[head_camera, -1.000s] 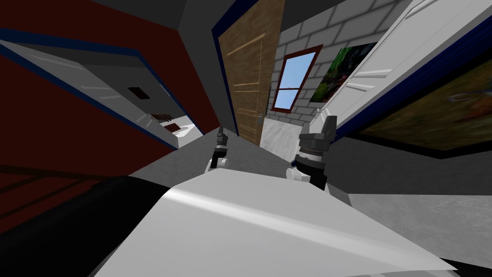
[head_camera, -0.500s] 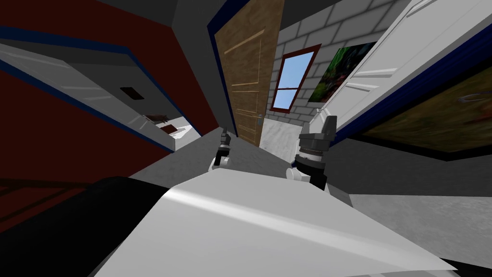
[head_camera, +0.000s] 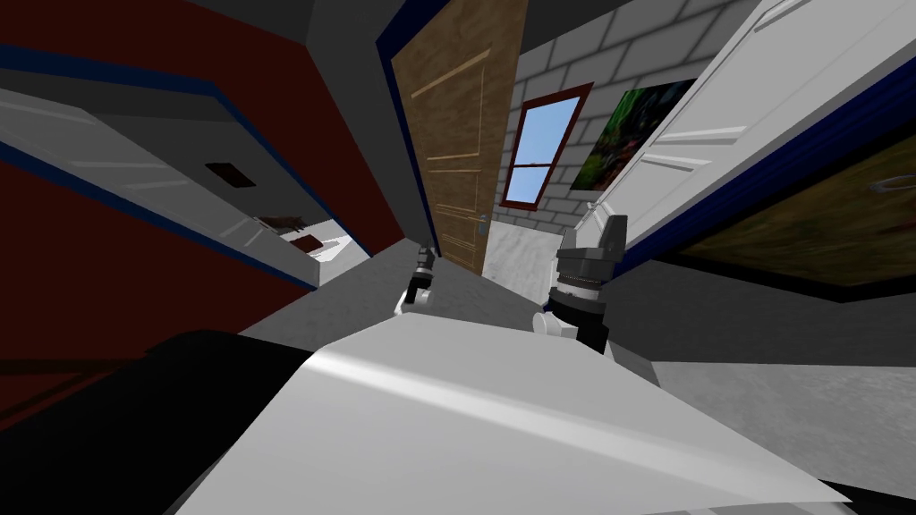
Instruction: Push the door open
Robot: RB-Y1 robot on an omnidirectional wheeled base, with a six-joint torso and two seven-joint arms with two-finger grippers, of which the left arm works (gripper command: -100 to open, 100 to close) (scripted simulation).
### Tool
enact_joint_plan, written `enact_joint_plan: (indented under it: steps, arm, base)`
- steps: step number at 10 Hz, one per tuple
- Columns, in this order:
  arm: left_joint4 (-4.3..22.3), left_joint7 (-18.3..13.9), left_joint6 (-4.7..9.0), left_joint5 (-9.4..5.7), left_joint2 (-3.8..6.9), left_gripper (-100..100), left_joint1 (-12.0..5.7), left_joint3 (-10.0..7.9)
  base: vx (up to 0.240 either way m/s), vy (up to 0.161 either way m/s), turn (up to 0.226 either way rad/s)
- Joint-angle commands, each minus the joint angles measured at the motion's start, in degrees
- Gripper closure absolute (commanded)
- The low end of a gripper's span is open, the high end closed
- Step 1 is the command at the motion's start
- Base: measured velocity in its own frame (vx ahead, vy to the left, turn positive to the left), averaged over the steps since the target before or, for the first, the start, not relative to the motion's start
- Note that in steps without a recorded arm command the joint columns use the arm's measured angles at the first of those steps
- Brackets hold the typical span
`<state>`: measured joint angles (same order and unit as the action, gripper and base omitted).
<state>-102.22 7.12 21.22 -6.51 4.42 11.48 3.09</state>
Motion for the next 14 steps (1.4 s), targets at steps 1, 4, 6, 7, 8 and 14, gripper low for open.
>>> enact_joint_plan:
  steps: [1, 4, 6, 7, 8, 14]
  arm:
    - [2.06, 0.35, 0.05, -0.60, 0.12, -100, -1.19, 0.55]
    - [6.35, 0.97, 0.20, -1.73, 0.29, -100, -3.82, 1.47]
    - [9.27, 1.39, 0.30, -2.49, 0.32, -100, -5.62, 2.09]
    - [10.74, 1.61, 0.35, -2.88, 0.31, -100, -6.52, 2.41]
    - [12.21, 1.82, 0.41, -3.26, 0.31, -100, -7.42, 2.72]
    - [21.03, 3.10, 0.71, -5.58, 0.01, -100, -12.85, 4.61]
  base:
    - [0.082, 0.043, -0.057]
    - [0.094, 0.035, -0.057]
    - [0.104, 0.046, -0.056]
    - [0.092, 0.048, -0.062]
    - [0.080, 0.042, -0.066]
    - [0.090, 0.047, -0.061]
